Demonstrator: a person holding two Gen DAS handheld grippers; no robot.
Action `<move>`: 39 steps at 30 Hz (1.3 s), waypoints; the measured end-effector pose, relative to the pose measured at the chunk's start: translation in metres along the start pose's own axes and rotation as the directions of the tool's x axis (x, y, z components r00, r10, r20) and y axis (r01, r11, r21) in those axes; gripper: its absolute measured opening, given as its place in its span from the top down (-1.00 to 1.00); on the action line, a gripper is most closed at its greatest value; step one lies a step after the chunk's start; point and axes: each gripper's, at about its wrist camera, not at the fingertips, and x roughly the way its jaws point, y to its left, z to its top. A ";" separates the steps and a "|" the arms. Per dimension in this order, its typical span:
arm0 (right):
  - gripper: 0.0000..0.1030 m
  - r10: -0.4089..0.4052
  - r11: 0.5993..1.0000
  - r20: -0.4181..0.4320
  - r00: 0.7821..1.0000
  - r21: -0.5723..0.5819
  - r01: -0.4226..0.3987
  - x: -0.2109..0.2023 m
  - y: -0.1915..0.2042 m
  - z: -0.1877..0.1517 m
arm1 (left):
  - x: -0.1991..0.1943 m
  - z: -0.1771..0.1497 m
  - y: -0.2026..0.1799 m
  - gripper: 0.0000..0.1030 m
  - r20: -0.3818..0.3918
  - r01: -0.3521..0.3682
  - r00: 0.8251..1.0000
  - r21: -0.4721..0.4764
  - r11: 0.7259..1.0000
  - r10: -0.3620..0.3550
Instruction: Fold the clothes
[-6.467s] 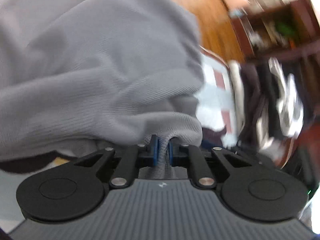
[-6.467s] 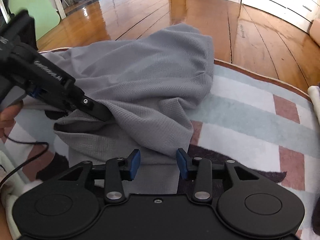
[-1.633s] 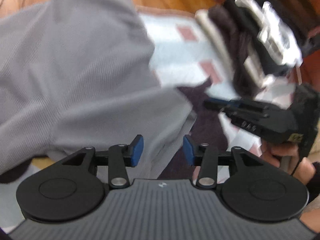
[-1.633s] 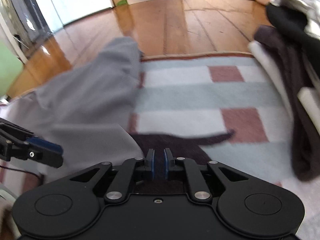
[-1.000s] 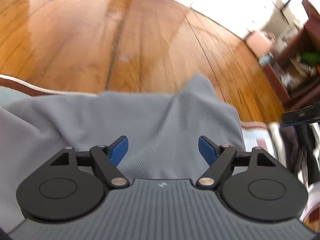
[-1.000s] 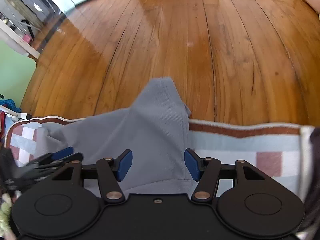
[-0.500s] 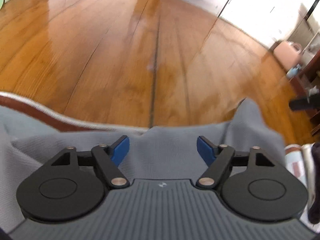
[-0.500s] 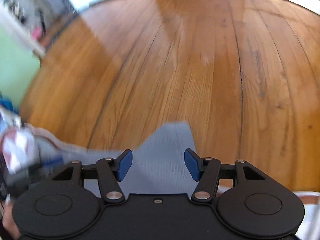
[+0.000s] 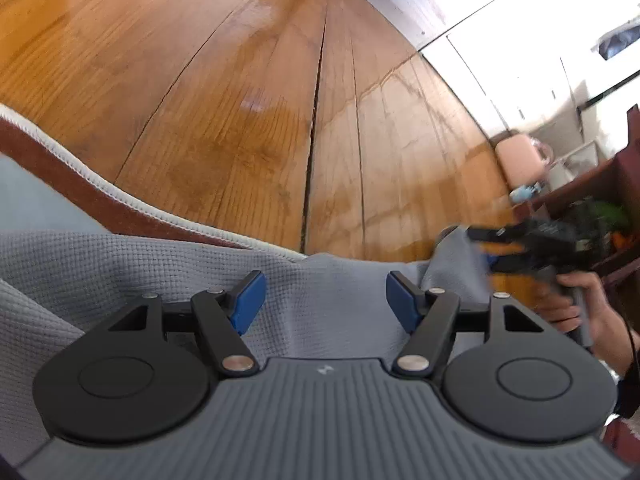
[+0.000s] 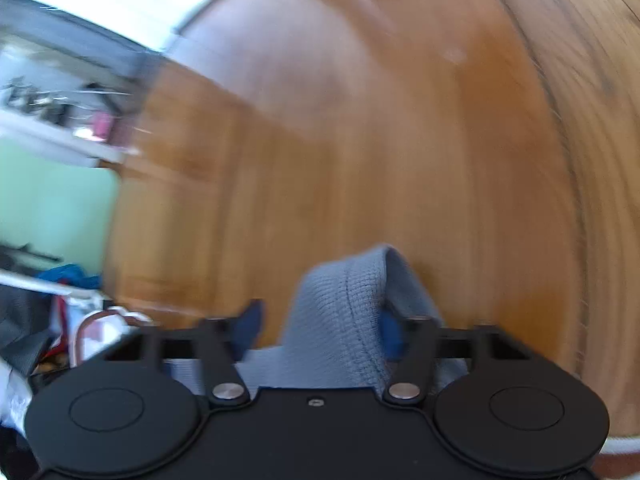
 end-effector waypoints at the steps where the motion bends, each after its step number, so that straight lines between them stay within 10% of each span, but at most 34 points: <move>1: 0.77 -0.005 1.000 0.032 0.999 -0.028 0.006 -0.006 0.006 -0.006 | 0.002 -0.002 -0.002 -0.28 -0.004 -0.002 1.000 0.003 1.000 0.002; 6: 0.80 0.045 0.989 0.098 0.994 -0.148 -0.030 -0.042 0.019 -0.040 | 0.002 -0.002 -0.010 -0.30 -0.002 -0.021 1.000 0.026 0.999 0.021; 11: 0.81 0.015 0.964 -0.132 0.991 -0.260 -0.050 -0.050 0.005 -0.072 | 0.002 0.000 -0.018 -0.30 0.004 -0.038 0.999 0.045 0.998 0.037; 15: 0.72 0.051 0.980 -0.142 0.988 -0.184 -0.077 -0.044 -0.004 -0.073 | 0.003 -0.004 -0.019 -0.30 -0.006 -0.036 0.999 0.063 0.997 0.036; 21: -0.09 0.053 0.983 -0.103 0.993 -0.168 -0.070 -0.031 0.010 -0.046 | 0.008 -0.010 -0.027 -0.30 -0.024 -0.044 0.999 0.116 0.992 0.047; 25: -0.19 0.059 0.997 -0.043 0.997 -0.039 -0.060 -0.002 0.003 -0.027 | 0.011 -0.015 -0.032 -0.30 -0.036 -0.049 0.998 0.150 0.987 0.055; 27: -0.06 0.081 0.996 -0.014 0.997 0.027 -0.080 0.012 0.001 -0.020 | 0.012 -0.016 -0.031 -0.30 -0.041 -0.043 0.998 0.142 0.989 0.049; 28: 0.81 0.100 0.994 0.004 0.995 0.053 -0.100 0.017 0.001 -0.017 | 0.012 -0.016 -0.030 -0.30 -0.041 -0.043 0.998 0.138 0.989 0.049; 33: 0.90 0.188 0.981 0.354 0.916 -0.030 -0.190 -0.044 0.018 -0.035 | 0.003 -0.013 -0.024 -0.30 0.008 -0.118 0.993 0.135 0.984 0.118; 39: 0.91 -0.067 0.994 0.280 0.958 -0.067 0.089 -0.021 0.018 -0.031 | -0.008 -0.007 -0.019 -0.29 0.120 -0.390 0.919 0.159 0.907 0.375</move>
